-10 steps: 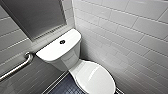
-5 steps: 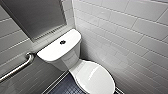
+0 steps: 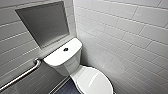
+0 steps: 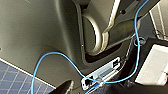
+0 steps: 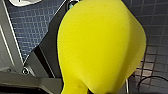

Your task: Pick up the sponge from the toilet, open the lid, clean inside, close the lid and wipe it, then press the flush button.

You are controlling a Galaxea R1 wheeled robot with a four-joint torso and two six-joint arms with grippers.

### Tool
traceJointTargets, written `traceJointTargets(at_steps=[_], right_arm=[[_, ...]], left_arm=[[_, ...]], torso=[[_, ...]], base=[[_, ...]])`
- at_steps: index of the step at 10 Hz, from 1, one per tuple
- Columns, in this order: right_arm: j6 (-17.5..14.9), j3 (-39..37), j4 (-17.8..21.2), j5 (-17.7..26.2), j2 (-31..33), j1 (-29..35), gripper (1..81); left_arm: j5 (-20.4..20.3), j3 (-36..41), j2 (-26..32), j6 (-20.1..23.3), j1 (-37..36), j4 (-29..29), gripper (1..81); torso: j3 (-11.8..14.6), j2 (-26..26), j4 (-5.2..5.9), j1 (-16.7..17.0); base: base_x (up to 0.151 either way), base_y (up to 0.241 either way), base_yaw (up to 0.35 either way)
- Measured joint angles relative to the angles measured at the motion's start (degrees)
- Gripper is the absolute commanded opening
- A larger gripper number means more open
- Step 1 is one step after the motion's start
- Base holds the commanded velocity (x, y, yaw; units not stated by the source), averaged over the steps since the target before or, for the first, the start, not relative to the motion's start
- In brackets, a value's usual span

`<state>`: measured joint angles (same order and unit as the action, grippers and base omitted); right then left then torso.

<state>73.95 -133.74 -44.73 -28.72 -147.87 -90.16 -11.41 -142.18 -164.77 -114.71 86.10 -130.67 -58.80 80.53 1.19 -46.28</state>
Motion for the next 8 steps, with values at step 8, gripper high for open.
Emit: traceJointTargets(at_steps=[8], right_arm=[[-1.8, -14.0, -0.7, 0.1, -11.0, -2.4, 1.0]], left_arm=[[0.2, -3.1, -1.7, 0.0, 1.1, 0.0, 81.1]], torso=[[9.4, -15.0, 0.00, 9.9]], base=[[0.000, 0.000, 0.000]])
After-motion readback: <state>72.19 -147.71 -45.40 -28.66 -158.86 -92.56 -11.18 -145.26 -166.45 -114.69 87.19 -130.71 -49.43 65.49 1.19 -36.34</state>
